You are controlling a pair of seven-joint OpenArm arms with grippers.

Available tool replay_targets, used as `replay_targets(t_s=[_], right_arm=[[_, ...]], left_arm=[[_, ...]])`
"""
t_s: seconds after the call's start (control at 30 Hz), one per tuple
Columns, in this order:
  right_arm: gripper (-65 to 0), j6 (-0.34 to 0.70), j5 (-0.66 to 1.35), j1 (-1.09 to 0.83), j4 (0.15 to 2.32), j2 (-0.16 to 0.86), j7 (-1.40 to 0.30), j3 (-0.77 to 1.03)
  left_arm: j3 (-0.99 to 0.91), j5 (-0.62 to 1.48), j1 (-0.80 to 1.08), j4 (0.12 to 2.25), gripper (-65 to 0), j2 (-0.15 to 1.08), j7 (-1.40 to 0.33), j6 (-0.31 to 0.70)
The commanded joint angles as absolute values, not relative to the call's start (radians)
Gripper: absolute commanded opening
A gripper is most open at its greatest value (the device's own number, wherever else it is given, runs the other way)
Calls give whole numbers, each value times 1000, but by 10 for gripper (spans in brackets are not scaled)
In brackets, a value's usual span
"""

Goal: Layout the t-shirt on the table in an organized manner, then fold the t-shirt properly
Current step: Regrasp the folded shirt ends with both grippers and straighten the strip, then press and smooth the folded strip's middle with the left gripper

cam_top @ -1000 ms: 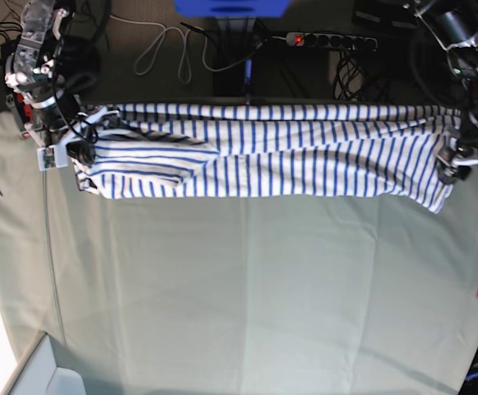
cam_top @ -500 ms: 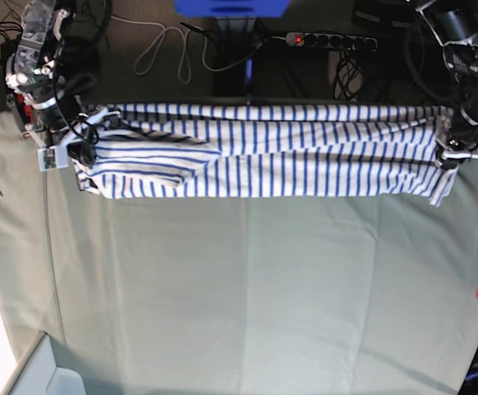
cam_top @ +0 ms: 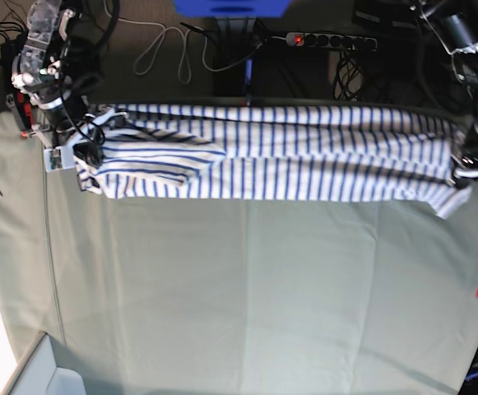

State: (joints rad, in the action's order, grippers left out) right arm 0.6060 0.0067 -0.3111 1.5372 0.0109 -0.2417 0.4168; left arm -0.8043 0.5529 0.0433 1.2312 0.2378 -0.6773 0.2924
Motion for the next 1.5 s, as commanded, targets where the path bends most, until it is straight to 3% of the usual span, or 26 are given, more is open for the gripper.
replay_targets(t_s=[0.0, 0.5, 0.7, 0.87, 1.07, 1.27, 1.47], right_arm=[[-650, 608, 21, -308, 1552, 15, -219, 409], [-650, 608, 21, -286, 1478, 15, -219, 329], [-650, 608, 21, -285, 1477, 15, -219, 329], [-650, 608, 21, -285, 1477, 13, -219, 329], [-650, 608, 21, -269, 1477, 13, -219, 329], [-650, 608, 21, -271, 1478, 18, -219, 328], [-650, 608, 21, -266, 1478, 21, -219, 328]], left_arm=[[-816, 562, 13, 1259, -649, 263, -641, 289], [-820, 562, 21, 1307, -649, 252, -641, 292], [-812, 542, 122, 1613, -649, 79, -641, 283], [-699, 344, 196, 1859, -649, -151, -631, 283], [-381, 214, 291, 1902, -649, -157, -604, 277], [-140, 211, 340, 1794, -649, -157, -392, 84], [147, 213, 338, 1676, -649, -45, -260, -88]])
